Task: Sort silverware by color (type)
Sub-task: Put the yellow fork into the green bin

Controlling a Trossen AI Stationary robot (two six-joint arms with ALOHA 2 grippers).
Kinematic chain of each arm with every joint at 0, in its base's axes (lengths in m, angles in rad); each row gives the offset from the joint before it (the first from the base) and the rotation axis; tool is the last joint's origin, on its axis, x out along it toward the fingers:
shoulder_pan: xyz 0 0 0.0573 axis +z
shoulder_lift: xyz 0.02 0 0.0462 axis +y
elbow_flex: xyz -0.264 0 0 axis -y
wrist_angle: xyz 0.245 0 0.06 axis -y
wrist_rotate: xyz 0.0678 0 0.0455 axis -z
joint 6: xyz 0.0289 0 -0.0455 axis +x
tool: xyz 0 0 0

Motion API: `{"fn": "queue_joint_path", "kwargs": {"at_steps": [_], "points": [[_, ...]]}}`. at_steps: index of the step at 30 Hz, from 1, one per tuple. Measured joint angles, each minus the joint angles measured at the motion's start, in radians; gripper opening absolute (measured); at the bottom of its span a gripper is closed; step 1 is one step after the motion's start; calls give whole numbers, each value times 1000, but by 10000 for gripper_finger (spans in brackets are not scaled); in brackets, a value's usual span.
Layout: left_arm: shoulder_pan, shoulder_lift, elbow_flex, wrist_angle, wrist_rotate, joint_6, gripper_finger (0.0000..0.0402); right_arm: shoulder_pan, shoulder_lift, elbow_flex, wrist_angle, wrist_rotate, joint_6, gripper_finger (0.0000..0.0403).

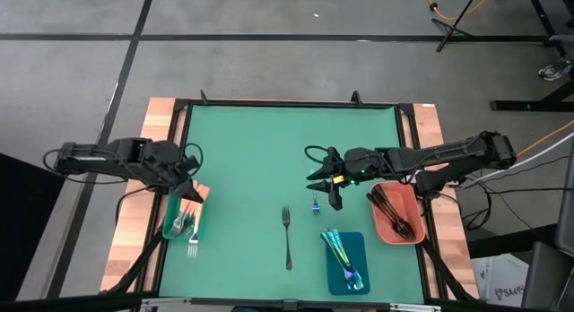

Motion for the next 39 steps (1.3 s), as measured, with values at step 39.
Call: {"fn": "queue_joint_path", "kwargs": {"at_steps": [39], "points": [[0,-3,153,-495,-325,296,49,0,0,0,0,1,3,115]]}}
